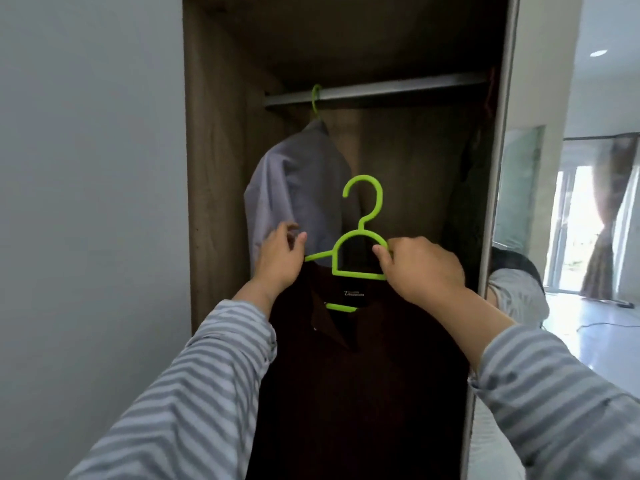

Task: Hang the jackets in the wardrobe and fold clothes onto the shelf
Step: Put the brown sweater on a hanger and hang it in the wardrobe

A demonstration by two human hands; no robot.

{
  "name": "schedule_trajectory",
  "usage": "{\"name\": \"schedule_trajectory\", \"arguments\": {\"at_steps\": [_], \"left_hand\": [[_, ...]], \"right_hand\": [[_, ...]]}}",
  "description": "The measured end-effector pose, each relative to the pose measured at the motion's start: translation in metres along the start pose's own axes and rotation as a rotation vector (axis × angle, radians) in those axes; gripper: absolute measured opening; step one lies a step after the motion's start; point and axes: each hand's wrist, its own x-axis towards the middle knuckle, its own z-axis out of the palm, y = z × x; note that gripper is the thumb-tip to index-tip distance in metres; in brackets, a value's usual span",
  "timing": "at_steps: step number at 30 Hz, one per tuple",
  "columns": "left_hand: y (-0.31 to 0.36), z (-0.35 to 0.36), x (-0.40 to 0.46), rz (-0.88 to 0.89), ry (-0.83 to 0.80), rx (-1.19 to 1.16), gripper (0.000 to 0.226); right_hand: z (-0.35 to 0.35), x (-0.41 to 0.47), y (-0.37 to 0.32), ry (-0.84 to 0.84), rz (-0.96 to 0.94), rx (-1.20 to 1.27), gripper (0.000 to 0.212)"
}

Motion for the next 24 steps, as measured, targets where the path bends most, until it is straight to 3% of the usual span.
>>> {"name": "schedule_trajectory", "arguments": {"at_steps": [3, 9, 14, 18, 21, 24], "left_hand": [[-0.013, 0.006, 0.012, -0.015, -0.037, 0.086, 0.045], [-0.025, 0.024, 0.024, 0.006, -0.141, 0.372, 0.058], [-0.004, 0.017, 0.065, 0.207, 0.247, 0.520, 0.065], [0.021, -0.007, 0.120, 0.137, 0.341, 0.479, 0.071], [0.034, -0.024, 0.152, 0.011, 0.226, 0.461, 0.057], [0.046, -0.028, 0.166, 0.100, 0.192, 0.510, 0.035]], "right_hand": [[0.008, 0.001, 0.001, -0.030, 0.059, -0.041, 0.043], [0.020, 0.017, 0.000, -0.034, 0.230, -0.148, 0.040], [0.020, 0.047, -0.005, -0.052, 0.361, -0.212, 0.039], [0.011, 0.075, -0.012, -0.030, 0.448, -0.246, 0.035], [0.001, 0.099, -0.014, 0.000, 0.509, -0.292, 0.031], [-0.008, 0.124, -0.014, 0.038, 0.536, -0.314, 0.027]]}}
